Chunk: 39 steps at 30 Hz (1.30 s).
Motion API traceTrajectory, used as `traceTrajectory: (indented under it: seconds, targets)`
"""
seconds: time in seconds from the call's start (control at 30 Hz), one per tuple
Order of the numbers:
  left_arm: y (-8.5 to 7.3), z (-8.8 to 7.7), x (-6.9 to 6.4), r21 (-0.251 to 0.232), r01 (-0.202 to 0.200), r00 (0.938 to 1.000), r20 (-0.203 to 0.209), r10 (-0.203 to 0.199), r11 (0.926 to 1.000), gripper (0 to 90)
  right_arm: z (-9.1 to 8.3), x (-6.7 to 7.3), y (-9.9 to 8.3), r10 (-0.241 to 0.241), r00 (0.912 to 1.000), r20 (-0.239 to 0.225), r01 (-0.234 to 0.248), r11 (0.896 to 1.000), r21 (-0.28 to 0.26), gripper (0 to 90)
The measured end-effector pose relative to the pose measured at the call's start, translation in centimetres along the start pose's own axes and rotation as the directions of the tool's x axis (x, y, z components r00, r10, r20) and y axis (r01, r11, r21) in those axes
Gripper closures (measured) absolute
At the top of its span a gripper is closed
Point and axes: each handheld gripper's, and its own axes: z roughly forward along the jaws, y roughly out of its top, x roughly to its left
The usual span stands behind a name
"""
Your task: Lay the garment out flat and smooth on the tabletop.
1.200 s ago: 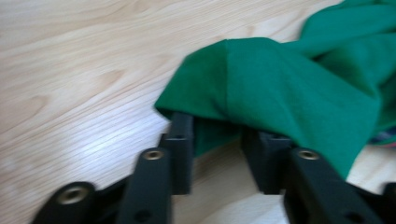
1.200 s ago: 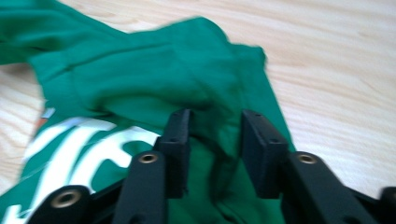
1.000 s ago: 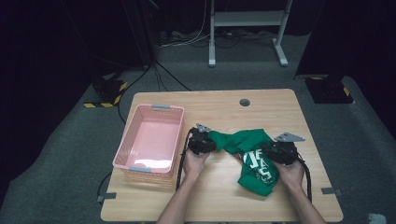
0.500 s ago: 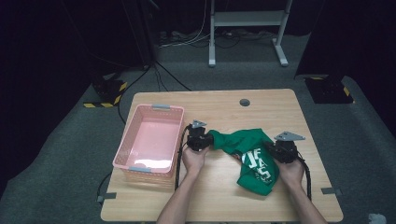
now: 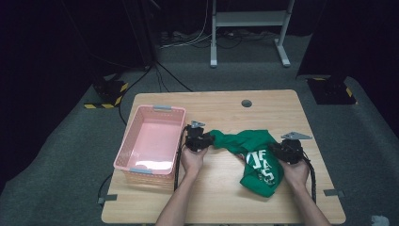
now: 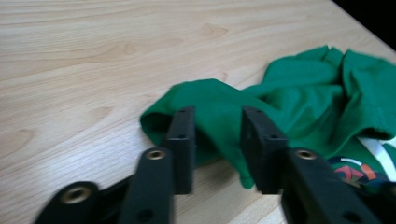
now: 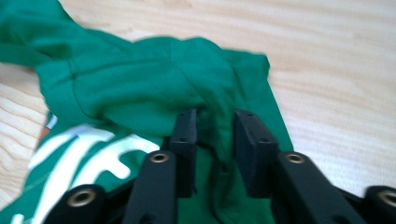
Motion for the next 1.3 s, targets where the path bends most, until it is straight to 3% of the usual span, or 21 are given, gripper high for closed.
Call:
traceTrajectory:
  seconds: [0.17,0.37,0.5,0.7,0.8,0.97,1.1,1.3]
  targets:
    - [-0.1,0.6,-0.2,0.011,0.011,0.9997,0.02,-0.011,0.9999,55.2,-0.6,1.2,0.7,-0.058,0.9981,0.022,0.059,0.997,-0.043,62.3]
    - [-0.3,1.0,-0.3,0.019,0.021,0.9986,0.047,-0.022,0.9996,57.0,-0.9,2.5,1.5,-0.114,0.9931,0.028,0.115,0.99,-0.078,57.3]
    - [-0.3,1.2,-0.3,0.026,0.028,0.9973,0.068,-0.029,0.9993,64.0,-0.4,3.1,1.8,-0.129,0.9913,0.027,0.131,0.988,-0.081,54.6]
    - [-0.3,1.3,-0.3,0.038,0.027,0.9954,0.091,-0.03,0.9989,82.2,-0.5,3.5,1.9,-0.147,0.9888,0.029,0.149,0.984,-0.101,50.5]
    - [-0.2,1.3,-0.4,0.038,0.024,0.9952,0.094,-0.027,0.999,85.6,-0.3,3.8,1.9,-0.163,0.9865,0.015,0.164,0.983,-0.088,50.9]
    - [0.0,0.9,-0.3,0.021,0.04,0.9933,0.107,-0.042,0.999,86.3,0.9,3.9,1.7,-0.185,0.9826,-0.008,0.185,0.983,-0.011,70.1]
    - [0.1,0.6,0.1,0.01,0.06,0.991,0.119,-0.061,0.9981,86.4,1.1,3.6,1.5,-0.183,0.9829,-0.017,0.183,0.983,0.016,84.4]
    - [0.4,-0.1,0.4,-0.021,0.092,0.9868,0.136,-0.089,0.9955,86.5,0.9,3.0,1.6,-0.16,0.9871,-0.014,0.16,0.987,0.018,88.3]
